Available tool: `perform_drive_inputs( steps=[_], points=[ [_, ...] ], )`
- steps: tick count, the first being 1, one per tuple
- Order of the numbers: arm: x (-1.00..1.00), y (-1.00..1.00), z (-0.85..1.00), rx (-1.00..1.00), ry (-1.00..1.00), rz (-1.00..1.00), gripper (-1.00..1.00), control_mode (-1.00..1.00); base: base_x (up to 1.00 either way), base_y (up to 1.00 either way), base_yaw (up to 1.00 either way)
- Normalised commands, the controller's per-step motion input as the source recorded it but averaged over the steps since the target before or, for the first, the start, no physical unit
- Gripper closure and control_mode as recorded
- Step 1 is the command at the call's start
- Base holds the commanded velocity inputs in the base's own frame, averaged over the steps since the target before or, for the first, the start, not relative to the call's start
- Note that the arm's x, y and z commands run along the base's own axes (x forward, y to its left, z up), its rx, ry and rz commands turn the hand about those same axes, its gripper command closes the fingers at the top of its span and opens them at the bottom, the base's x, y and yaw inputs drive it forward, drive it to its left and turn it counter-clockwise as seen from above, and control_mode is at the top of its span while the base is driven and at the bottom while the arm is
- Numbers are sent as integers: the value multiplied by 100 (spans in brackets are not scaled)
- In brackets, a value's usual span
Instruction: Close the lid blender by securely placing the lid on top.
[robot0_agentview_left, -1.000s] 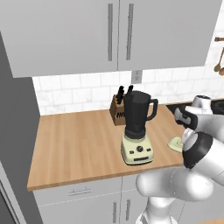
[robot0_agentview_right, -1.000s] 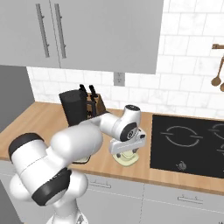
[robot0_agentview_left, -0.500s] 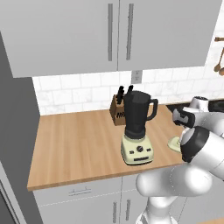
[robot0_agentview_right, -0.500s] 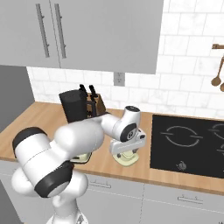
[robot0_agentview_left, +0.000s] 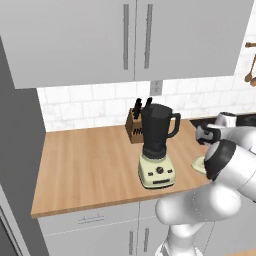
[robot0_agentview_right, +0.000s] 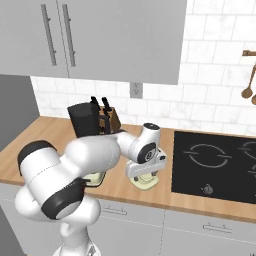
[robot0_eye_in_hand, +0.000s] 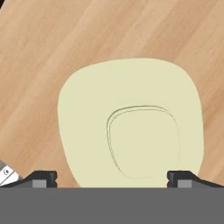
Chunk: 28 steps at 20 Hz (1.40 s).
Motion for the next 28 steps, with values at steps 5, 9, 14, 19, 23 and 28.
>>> perform_drive_inputs(
  steps=[5, 9, 14, 19, 23, 28],
  points=[
    [17, 0, -7, 0, 0, 0, -100, -100, 0, 0, 0],
    [10, 0, -10, 0, 0, 0, -100, -100, 0, 0, 0],
    [10, 0, -8, 0, 0, 0, -100, -100, 0, 0, 0],
    [0, 0, 0, 0, -1, 0, -100, -100, 0, 0, 0],
    [0, 0, 0, 0, 0, 0, -100, -100, 0, 0, 0],
    [0, 0, -20, -1, 0, 0, -100, -100, 0, 0, 0]
  ],
)
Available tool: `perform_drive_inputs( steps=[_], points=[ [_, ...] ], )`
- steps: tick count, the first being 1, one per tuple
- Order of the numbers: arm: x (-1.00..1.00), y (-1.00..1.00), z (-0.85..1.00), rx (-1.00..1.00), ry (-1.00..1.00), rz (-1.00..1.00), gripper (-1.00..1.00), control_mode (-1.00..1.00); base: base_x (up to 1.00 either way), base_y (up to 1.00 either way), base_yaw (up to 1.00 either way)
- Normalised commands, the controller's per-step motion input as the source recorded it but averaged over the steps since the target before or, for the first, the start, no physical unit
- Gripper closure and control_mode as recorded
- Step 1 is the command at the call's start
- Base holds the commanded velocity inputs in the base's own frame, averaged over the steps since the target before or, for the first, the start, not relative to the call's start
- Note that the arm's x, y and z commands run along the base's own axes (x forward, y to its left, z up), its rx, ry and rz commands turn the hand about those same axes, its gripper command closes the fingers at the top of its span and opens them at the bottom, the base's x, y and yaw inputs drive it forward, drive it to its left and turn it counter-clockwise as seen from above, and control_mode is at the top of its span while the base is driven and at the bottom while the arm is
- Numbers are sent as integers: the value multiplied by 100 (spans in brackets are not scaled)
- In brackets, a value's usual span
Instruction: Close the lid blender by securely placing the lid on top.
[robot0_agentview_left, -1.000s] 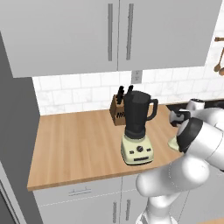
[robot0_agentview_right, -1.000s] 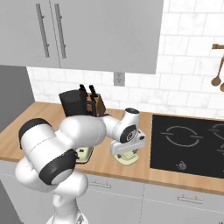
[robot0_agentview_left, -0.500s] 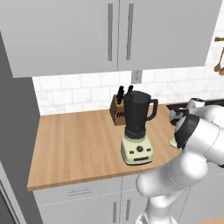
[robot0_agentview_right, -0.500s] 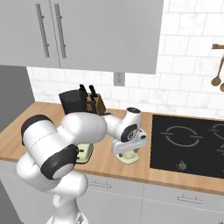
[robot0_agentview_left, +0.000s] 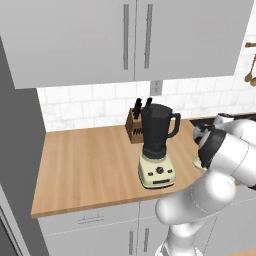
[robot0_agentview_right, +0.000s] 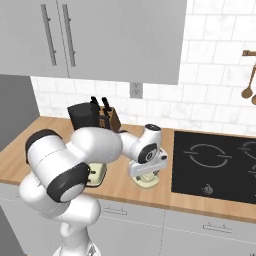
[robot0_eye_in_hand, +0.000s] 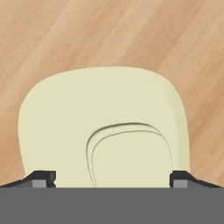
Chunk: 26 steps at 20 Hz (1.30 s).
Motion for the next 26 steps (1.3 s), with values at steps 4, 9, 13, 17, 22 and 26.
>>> perform_drive_inputs(
  steps=[4, 9, 13, 17, 22, 26],
  points=[
    [0, 0, -30, 0, 0, 0, 100, -100, 0, 0, 0],
    [0, 0, -5, 0, 0, 0, 100, -100, 0, 0, 0],
    [0, 0, 10, 0, 0, 0, 100, -100, 0, 0, 0],
    [0, 0, 53, 1, -8, 0, 100, -100, 0, 0, 0],
    [-1, 0, 96, 5, -22, 0, 100, -100, 0, 0, 0],
    [0, 7, 100, 0, -24, 0, 100, -100, 0, 0, 0]
  ],
)
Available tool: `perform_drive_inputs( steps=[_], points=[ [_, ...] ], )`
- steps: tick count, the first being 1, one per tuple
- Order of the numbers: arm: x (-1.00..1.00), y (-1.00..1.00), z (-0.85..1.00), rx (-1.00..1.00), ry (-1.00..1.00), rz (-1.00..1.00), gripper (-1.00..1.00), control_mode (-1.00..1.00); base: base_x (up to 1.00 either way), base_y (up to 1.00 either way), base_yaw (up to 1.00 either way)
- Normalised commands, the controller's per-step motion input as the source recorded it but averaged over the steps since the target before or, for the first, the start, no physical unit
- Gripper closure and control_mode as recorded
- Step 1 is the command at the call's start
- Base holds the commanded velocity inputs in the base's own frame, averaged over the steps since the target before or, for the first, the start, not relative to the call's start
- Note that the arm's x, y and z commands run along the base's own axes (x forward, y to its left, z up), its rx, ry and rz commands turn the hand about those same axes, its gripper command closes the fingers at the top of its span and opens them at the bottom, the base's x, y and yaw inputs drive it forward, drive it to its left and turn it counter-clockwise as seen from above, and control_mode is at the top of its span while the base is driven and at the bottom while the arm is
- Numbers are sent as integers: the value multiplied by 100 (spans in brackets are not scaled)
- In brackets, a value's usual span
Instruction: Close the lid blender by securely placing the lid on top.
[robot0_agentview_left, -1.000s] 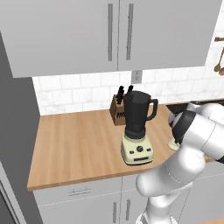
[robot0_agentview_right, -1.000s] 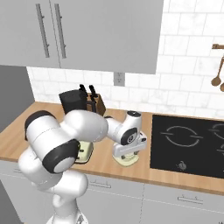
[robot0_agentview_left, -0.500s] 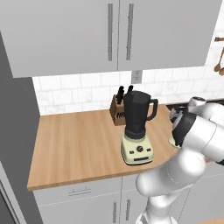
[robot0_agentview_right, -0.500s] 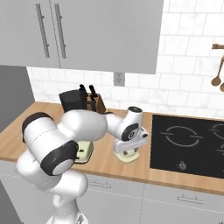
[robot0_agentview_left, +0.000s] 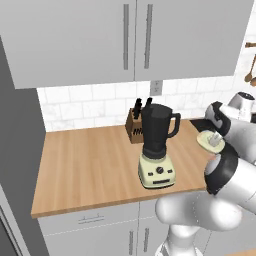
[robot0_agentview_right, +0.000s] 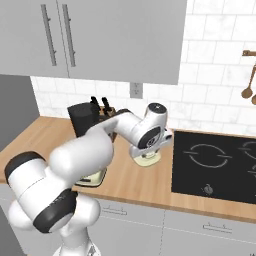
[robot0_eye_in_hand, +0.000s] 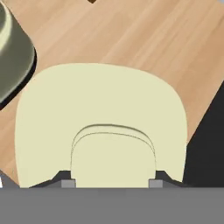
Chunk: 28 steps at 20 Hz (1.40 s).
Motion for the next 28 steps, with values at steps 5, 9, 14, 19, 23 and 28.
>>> perform_drive_inputs(
  steps=[5, 9, 14, 19, 23, 28],
  points=[
    [0, 22, 100, 0, -8, 0, 100, -100, 0, 0, 0],
    [0, 37, 100, -2, -8, 0, 100, -100, 0, 0, 0],
    [0, 66, 100, -10, -2, 0, 100, -100, 0, 0, 0],
    [0, 86, 100, -6, 0, 0, 100, -100, 0, 0, 0],
    [0, 59, 63, -1, 0, 0, 100, -100, 0, 0, 0],
    [-2, 24, -12, 5, -2, 0, 100, -100, 0, 0, 0]
  ],
)
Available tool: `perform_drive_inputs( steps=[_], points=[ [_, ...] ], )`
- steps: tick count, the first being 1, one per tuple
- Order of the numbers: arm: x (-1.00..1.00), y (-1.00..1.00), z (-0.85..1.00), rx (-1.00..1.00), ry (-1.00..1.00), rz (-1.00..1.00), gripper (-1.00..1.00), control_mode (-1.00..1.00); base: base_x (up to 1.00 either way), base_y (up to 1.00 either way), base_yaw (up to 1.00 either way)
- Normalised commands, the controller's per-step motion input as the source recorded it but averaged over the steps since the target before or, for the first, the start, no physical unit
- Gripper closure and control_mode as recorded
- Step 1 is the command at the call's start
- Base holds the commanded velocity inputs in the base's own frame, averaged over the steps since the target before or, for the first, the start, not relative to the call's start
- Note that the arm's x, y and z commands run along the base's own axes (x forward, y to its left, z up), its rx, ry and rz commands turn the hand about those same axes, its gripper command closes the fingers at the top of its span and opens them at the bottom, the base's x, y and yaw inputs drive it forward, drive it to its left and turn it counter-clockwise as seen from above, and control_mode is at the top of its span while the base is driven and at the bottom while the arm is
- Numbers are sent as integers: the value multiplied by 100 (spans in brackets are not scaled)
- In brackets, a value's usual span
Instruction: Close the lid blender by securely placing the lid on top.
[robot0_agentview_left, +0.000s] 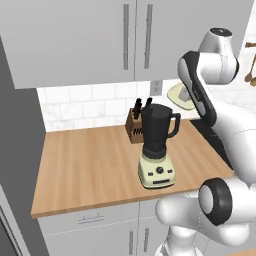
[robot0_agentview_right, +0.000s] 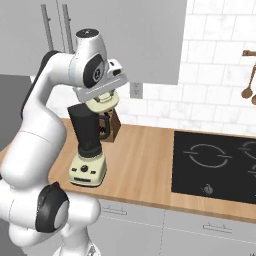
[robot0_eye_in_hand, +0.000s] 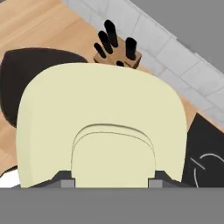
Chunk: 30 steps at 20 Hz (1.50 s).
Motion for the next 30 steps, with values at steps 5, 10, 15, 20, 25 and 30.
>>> perform_drive_inputs(
  steps=[5, 10, 15, 20, 25, 30],
  points=[
    [10, 51, -18, 2, 0, 4, 100, -100, 0, 0, 0],
    [24, 28, 0, 0, 11, 7, 100, -100, 0, 0, 0],
    [21, 26, 0, 0, 15, 10, 100, -100, 0, 0, 0],
    [10, 19, 0, -1, 9, 10, 100, -100, 0, 0, 0],
    [0, 25, -5, -9, 2, 15, 100, -100, 0, 0, 0],
    [0, 26, -14, -15, 0, 8, 100, -100, 0, 0, 0]
  ],
)
